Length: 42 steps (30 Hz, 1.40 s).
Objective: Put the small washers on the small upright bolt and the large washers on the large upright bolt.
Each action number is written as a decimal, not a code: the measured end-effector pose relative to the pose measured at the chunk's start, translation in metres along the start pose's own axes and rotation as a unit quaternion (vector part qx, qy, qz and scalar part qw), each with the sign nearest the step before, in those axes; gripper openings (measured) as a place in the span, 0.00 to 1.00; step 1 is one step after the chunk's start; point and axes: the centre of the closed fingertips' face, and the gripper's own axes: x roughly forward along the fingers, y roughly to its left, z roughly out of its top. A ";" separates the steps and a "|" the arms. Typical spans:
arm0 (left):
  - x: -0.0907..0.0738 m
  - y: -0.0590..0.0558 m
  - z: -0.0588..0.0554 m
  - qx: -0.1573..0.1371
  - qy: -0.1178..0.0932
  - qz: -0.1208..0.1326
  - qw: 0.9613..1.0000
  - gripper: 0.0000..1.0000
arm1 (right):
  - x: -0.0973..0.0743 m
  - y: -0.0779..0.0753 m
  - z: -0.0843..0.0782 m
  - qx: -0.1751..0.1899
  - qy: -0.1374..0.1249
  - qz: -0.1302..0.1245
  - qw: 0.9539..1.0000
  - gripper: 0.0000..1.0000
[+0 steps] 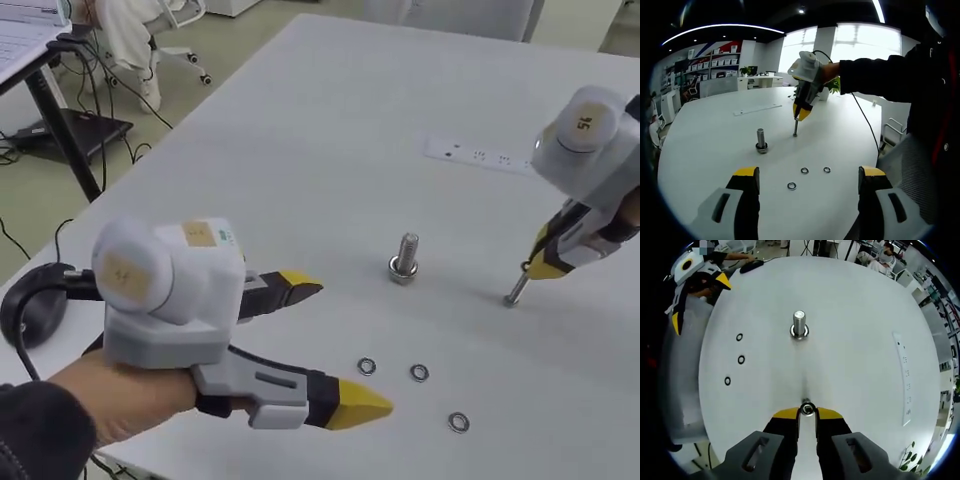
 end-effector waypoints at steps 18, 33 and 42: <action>0.001 -0.002 -0.001 0.000 0.003 0.000 1.000 0.81 | 0.001 -0.001 -0.002 -0.001 0.003 0.001 1.000 0.13; 0.000 -0.001 -0.002 -0.002 0.005 -0.002 1.000 0.81 | 0.004 0.000 -0.005 0.002 0.010 0.003 1.000 0.13; 0.000 0.000 -0.003 -0.001 0.005 -0.001 1.000 0.81 | 0.014 0.001 -0.006 -0.001 0.017 0.006 1.000 0.13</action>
